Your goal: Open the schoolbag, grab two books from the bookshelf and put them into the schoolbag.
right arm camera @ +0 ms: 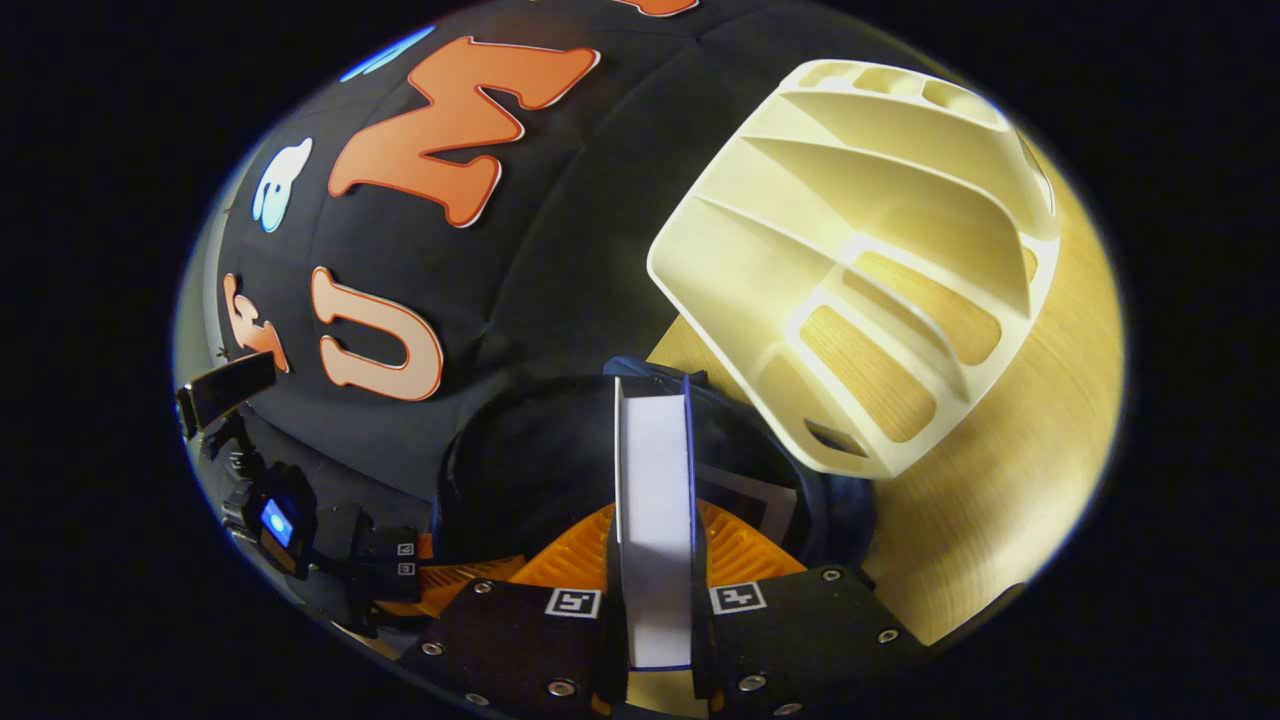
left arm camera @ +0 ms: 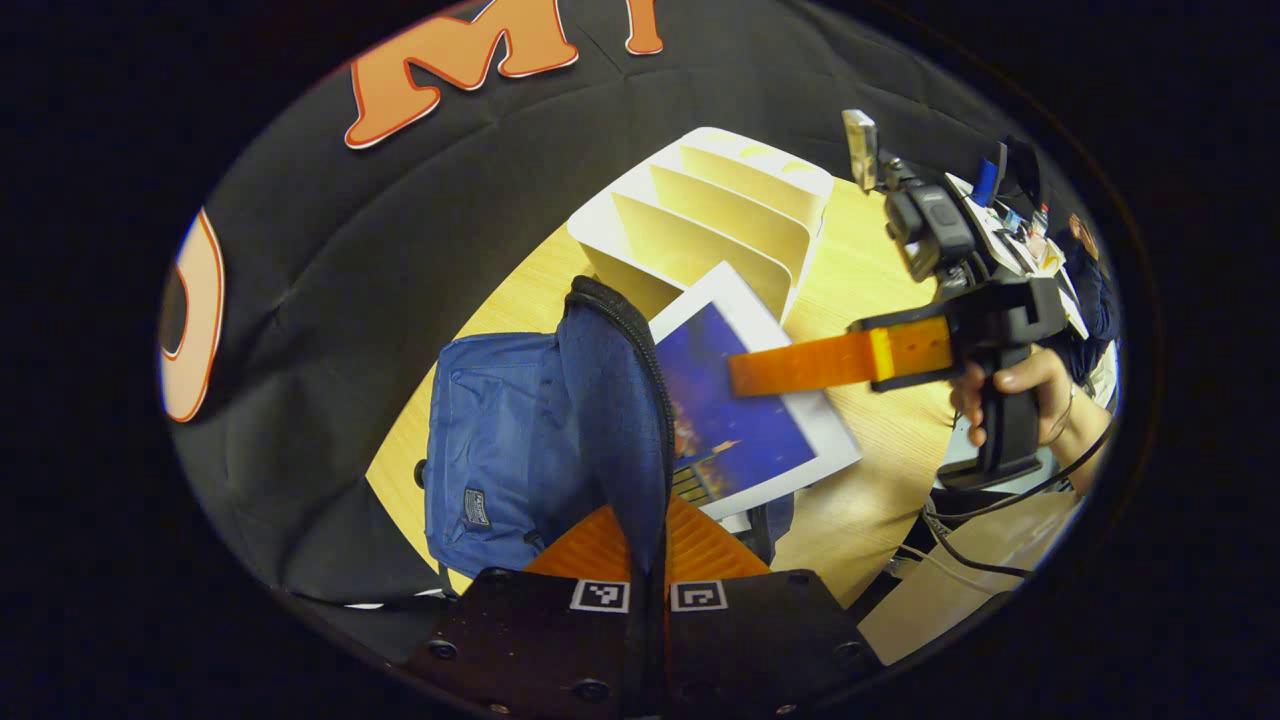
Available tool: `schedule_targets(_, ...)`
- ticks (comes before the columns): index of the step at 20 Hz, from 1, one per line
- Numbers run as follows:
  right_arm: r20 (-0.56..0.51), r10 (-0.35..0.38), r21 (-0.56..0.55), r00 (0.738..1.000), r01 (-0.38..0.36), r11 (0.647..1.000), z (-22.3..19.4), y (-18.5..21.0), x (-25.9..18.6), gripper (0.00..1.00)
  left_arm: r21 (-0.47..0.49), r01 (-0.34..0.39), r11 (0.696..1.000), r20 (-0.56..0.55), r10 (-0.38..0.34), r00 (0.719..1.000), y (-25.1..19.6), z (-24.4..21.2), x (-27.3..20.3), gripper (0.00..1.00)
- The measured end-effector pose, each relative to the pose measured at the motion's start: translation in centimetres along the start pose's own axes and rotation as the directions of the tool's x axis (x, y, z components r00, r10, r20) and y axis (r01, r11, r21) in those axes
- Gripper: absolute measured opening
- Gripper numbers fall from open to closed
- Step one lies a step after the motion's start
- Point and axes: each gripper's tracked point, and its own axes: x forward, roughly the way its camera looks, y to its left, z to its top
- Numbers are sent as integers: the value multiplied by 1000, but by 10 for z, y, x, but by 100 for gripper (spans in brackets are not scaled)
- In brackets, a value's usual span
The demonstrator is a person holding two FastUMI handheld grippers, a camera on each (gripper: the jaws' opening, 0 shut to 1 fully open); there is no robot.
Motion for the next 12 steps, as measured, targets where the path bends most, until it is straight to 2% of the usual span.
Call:
schedule_targets(4,4,-15,8,1000,15,1000,-16,17,32,25,1,-5,1000,26,5,1000,0,8,-5,1)
schedule_targets(5,3,-26,2,1000,26,1000,-21,21,41,36,7,-7,1000,33,7,999,1,10,-6,1)
schedule_targets(6,-16,-43,-8,999,43,999,-28,24,48,38,12,-11,1000,33,10,999,3,11,-5,1)
schedule_targets(7,-42,-72,-50,997,70,996,-34,23,55,28,9,-11,1000,31,11,999,3,10,-7,1)
schedule_targets(8,-63,-117,-109,991,110,988,-39,19,56,23,-6,-6,1000,25,7,1000,1,9,-7,1)
schedule_targets(9,-62,-164,-160,985,152,975,-41,14,53,43,-18,-9,1000,21,9,1000,5,3,-5,1)
schedule_targets(10,-49,-180,-178,983,168,970,-37,10,49,55,-33,-5,999,26,5,1000,7,5,-6,1)
schedule_targets(11,-51,-185,-177,981,174,969,-36,7,45,78,-47,0,999,31,2,1000,8,2,-4,1)
schedule_targets(12,-64,-172,-158,983,161,974,-34,10,38,94,-59,4,998,34,-2,999,8,1,-3,1)
